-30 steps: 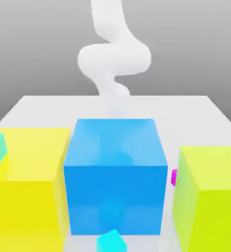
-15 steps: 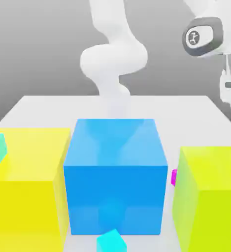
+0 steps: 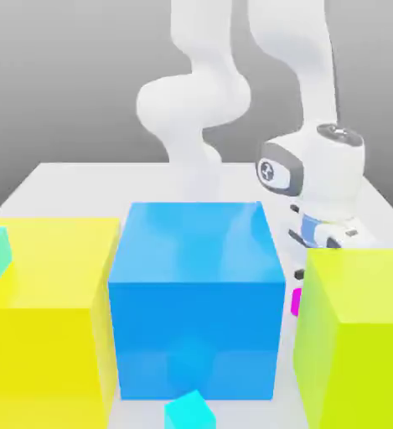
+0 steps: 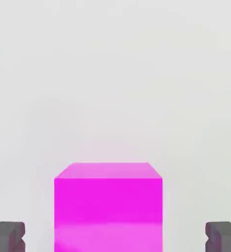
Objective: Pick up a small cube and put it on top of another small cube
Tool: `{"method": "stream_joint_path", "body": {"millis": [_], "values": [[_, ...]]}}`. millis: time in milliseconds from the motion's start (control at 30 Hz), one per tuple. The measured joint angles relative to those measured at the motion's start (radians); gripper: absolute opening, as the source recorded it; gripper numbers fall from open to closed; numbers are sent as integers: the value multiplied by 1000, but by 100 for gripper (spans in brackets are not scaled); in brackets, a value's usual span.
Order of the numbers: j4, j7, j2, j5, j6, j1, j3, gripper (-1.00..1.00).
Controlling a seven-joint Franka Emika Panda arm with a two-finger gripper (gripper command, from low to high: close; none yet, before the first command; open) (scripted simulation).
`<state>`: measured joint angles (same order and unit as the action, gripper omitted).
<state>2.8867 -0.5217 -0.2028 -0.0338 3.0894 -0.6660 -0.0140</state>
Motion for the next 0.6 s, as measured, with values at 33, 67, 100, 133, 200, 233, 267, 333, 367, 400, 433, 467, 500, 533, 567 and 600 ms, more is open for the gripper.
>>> {"method": "stream_joint_path", "body": {"millis": [33,67,100,133,200,233,267,333,367,400,433,467,500,533,567,600], "values": [[-5,1,-30,0,25,-7,7,-100],[-5,1,-30,0,25,-7,7,-100],[-5,1,-30,-1,24,-7,7,-100],[-5,1,-30,-1,23,-7,7,-100],[-5,2,-29,-1,22,-7,7,-100],[-8,3,-44,-2,34,-10,10,-100],[-6,3,-34,-2,26,-9,9,-100],[3,-3,19,4,-18,-2,0,-100],[9,-9,52,12,-45,0,-3,-100],[15,-14,87,19,-73,1,-6,-100],[21,-18,122,24,-103,1,-8,-100],[28,-21,158,29,-132,1,-10,-100],[34,-22,194,32,-161,-3,-6,-100],[39,-23,227,31,-190,-3,-3,-100],[35,-7,241,10,-224,7,-3,-100],[30,22,238,-23,-263,-11,-16,-100]]}}
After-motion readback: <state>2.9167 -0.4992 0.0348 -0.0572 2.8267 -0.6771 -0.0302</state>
